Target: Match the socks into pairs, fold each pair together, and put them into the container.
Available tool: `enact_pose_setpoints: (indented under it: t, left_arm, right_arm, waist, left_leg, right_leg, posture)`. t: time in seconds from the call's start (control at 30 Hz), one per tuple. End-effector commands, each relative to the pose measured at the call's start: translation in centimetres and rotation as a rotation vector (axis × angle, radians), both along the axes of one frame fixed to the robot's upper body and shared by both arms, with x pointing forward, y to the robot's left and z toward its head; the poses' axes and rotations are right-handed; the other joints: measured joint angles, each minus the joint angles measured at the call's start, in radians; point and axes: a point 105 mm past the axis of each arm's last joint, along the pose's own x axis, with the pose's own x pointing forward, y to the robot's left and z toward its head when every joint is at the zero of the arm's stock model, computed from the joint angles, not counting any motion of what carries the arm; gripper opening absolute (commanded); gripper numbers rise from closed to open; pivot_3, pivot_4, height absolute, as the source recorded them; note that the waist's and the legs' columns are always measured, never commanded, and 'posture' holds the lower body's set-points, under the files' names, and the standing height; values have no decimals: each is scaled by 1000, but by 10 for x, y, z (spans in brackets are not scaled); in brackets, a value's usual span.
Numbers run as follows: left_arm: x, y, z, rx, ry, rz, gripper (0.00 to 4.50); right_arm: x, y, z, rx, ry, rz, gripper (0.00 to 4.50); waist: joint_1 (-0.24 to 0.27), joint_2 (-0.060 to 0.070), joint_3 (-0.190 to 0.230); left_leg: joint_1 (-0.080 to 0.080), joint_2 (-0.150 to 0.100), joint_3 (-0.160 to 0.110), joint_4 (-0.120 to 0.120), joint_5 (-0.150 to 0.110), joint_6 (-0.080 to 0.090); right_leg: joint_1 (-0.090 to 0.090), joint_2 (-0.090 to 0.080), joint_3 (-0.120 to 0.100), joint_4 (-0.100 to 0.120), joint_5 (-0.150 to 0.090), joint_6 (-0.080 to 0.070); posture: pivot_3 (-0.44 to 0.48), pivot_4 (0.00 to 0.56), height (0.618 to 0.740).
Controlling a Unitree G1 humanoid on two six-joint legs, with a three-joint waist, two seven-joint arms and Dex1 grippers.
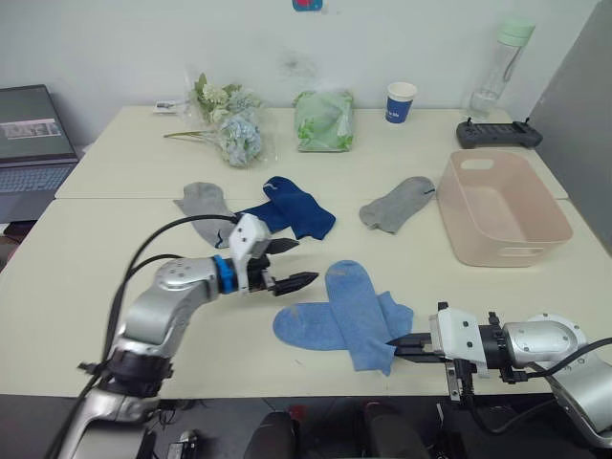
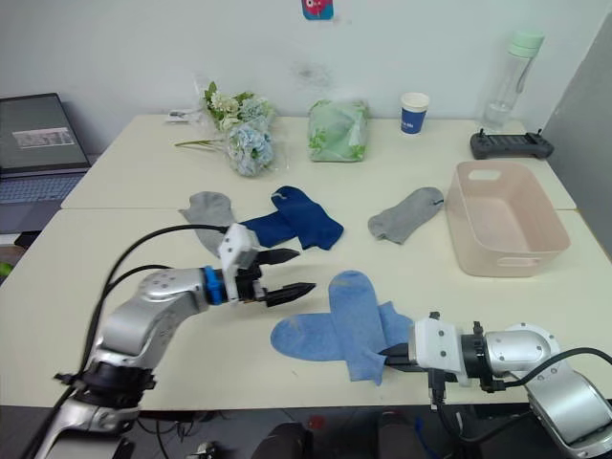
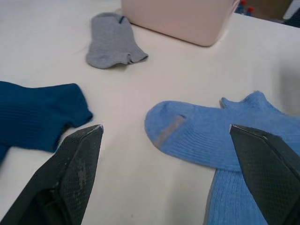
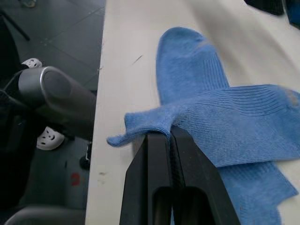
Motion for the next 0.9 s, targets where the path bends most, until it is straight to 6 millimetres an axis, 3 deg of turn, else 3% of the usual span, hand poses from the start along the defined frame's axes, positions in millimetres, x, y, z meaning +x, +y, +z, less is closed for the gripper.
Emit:
enact_pose_setpoints:
  t: [0.03,0.2,0.3,0.7,0.9]
  left_arm:
    - [16,-16,-6,80,-55,-25,4500]
    - [34,-36,-17,152,-92,-63,4500]
    - [35,-45,-21,170,-103,-112,3923]
    - [35,-44,-24,167,-98,-132,33]
    - [38,-32,-17,152,-138,-64,33]
  right_arm:
    - [4,4,6,1,-72,21,30]
    - [6,9,7,18,-83,15,30]
    - [7,11,8,30,-83,3,0]
    - [6,9,9,37,-90,-11,0]
    - [15,4,12,36,-119,-28,0]
  waist:
    - [-1,0,0]
    - [0,0,0]
    - [-2,-1,0]
    - [-1,-1,0]
    - [-1,-1,0]
  left_leg:
    - [0,0,0,0,0,0]
    - [-1,0,-1,0,1,-2]
    - [-2,0,0,0,2,-3]
    - [-2,0,-1,1,2,-3]
    - [-2,0,-1,1,2,-3]
  right_leg:
    - [0,0,0,0,0,0]
    - [-1,0,0,0,0,1]
    - [-1,0,0,-1,0,1]
    - [-1,0,0,0,0,1]
    - [-1,0,0,0,0,1]
  posture:
    - [0,150,740]
    - [0,150,740]
    - [0,150,740]
    - [0,150,740]
    - [0,150,740]
